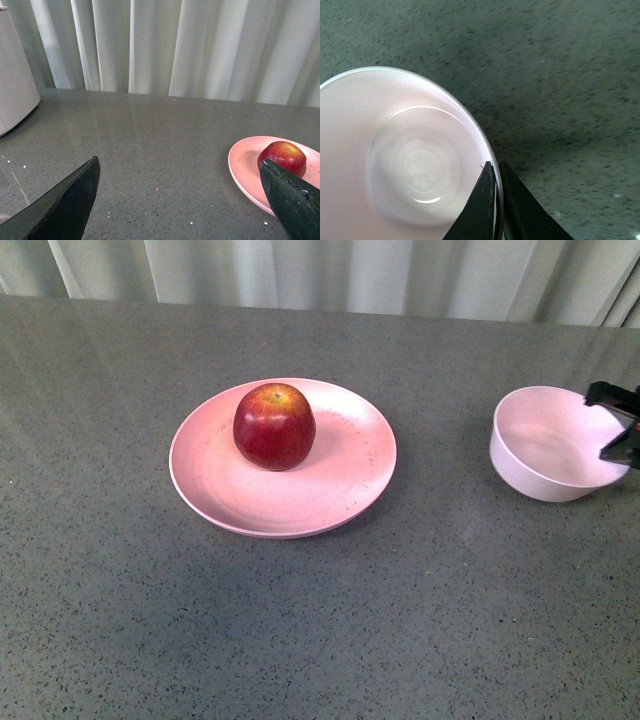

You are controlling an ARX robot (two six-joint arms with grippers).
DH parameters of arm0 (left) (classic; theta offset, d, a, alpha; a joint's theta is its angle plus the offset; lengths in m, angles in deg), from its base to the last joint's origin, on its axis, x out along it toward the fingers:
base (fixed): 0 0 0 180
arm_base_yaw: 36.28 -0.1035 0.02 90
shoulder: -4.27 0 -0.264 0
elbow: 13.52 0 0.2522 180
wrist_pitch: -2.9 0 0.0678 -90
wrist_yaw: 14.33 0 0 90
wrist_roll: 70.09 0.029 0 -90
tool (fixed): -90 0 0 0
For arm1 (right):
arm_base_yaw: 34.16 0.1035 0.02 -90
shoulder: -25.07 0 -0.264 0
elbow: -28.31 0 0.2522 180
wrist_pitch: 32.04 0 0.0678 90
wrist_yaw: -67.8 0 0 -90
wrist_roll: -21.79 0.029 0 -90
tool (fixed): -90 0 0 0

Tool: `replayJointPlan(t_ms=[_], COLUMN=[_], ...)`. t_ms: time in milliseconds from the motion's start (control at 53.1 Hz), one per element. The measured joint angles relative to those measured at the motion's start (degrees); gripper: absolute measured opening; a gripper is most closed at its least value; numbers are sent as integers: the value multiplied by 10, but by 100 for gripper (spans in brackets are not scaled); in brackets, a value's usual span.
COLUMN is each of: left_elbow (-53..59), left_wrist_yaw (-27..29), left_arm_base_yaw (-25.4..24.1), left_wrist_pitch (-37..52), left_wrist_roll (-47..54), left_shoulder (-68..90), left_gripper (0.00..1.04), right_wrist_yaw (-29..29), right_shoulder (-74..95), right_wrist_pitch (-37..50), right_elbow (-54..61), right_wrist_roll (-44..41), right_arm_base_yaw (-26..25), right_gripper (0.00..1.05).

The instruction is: Move apple from plate to bowl

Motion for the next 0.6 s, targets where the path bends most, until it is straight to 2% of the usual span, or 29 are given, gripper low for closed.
replayJointPlan(t_ms=[226, 603], left_elbow=[0, 0], left_wrist_yaw=[0, 0], left_arm_base_yaw=[0, 0], left_wrist_pitch=[0, 0], left_wrist_roll=[0, 0], left_shoulder=[0, 0], left_gripper=[96, 96], right_wrist_yaw=[16, 30], right_shoulder=[31, 72], right_wrist_pitch=[0, -7], right_elbow=[-21, -59], right_wrist_roll=[24, 29], right_arm_base_yaw=[44, 70], right_gripper=[2, 2])
